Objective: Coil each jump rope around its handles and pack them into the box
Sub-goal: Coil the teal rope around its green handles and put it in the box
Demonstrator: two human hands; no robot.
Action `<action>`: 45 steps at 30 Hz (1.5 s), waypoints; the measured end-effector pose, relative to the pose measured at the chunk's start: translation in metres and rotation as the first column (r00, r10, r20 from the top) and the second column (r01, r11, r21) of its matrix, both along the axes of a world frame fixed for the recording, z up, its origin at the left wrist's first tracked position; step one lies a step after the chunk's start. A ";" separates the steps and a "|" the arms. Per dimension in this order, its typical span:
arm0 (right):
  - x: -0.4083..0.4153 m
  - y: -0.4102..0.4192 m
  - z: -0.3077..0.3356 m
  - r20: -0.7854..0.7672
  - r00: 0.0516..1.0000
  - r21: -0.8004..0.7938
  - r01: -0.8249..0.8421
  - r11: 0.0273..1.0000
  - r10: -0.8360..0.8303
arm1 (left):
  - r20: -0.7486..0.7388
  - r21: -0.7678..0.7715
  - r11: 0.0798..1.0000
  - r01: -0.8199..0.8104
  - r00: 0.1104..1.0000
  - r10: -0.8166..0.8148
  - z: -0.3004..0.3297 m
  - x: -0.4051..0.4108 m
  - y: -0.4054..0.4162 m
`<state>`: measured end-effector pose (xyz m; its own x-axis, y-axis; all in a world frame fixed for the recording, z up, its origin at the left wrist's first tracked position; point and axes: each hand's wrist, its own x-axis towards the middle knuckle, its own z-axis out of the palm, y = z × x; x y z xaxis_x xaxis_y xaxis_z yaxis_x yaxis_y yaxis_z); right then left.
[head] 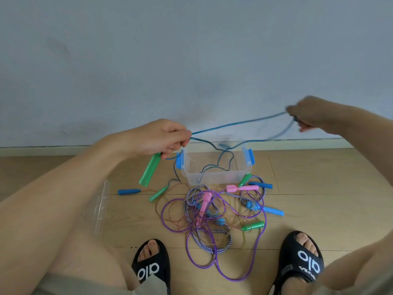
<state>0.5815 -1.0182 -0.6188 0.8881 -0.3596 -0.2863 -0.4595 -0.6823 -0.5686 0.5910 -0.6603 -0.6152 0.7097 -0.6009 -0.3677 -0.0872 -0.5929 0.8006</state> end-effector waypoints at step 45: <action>-0.035 0.140 0.014 0.193 0.775 0.312 -0.630 0.712 0.601 | -0.016 -0.035 0.999 0.027 0.999 -0.027 0.004 -0.008 -0.013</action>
<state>0.5462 -0.8786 -0.6049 0.9007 0.3821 -0.2067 0.0450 -0.5553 -0.8304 0.5826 -0.6731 -0.6107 0.6870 -0.6324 -0.3579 -0.0893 -0.5623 0.8221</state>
